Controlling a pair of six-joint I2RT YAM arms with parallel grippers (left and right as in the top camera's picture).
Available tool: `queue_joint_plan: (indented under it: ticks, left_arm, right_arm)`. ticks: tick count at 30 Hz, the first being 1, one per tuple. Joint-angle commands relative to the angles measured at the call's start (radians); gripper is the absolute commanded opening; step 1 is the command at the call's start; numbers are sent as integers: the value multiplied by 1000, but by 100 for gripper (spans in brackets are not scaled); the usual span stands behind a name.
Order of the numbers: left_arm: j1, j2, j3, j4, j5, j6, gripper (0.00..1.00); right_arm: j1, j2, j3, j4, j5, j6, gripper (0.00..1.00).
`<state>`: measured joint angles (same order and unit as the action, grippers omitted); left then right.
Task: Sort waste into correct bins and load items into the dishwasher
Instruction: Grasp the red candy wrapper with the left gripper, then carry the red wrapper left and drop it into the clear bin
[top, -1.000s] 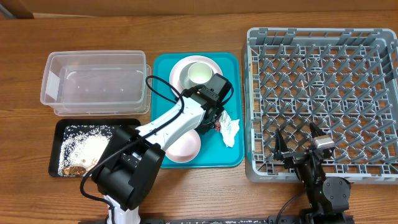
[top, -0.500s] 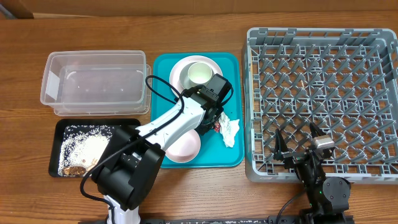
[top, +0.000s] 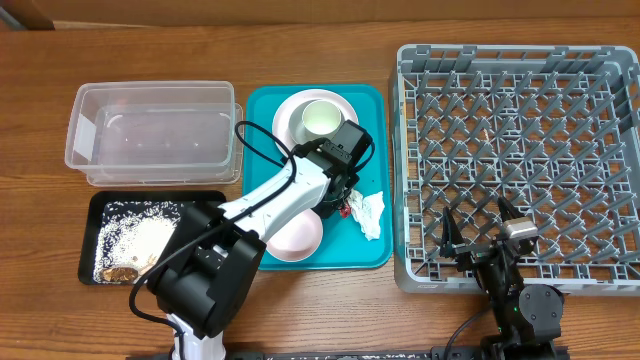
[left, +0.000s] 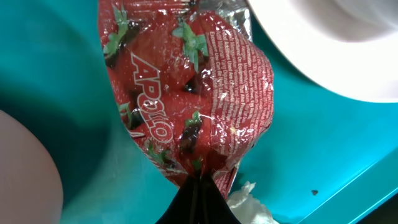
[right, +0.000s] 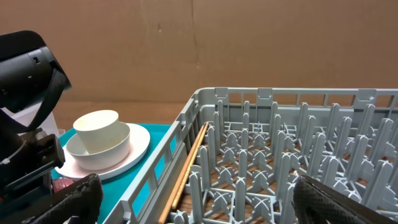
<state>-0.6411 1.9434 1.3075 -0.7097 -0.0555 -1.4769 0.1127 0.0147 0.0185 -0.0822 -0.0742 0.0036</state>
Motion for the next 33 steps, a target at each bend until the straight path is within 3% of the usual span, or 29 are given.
queue_joint_plan:
  ticks: [1, 15, 22, 26, 33]
  left_arm:
    - [21, -76, -8, 0, -5, 41, 4]
    - [64, -374, -8, -1, -172, 117, 4]
    - [215, -487, -8, -58, -173, 174, 4]
    - [290, -502, -8, -91, -83, 191, 4]
    - [242, -476, -11, -104, -37, 314, 4]
  right_arm:
    - [-3, -11, -11, 5, 3, 1, 100]
    - [-3, -11, -11, 5, 3, 1, 100]
    - [-3, -11, -11, 5, 3, 1, 100]
    - [-3, -11, -11, 5, 3, 1, 100]
    - [-3, -11, -11, 5, 3, 1, 100]
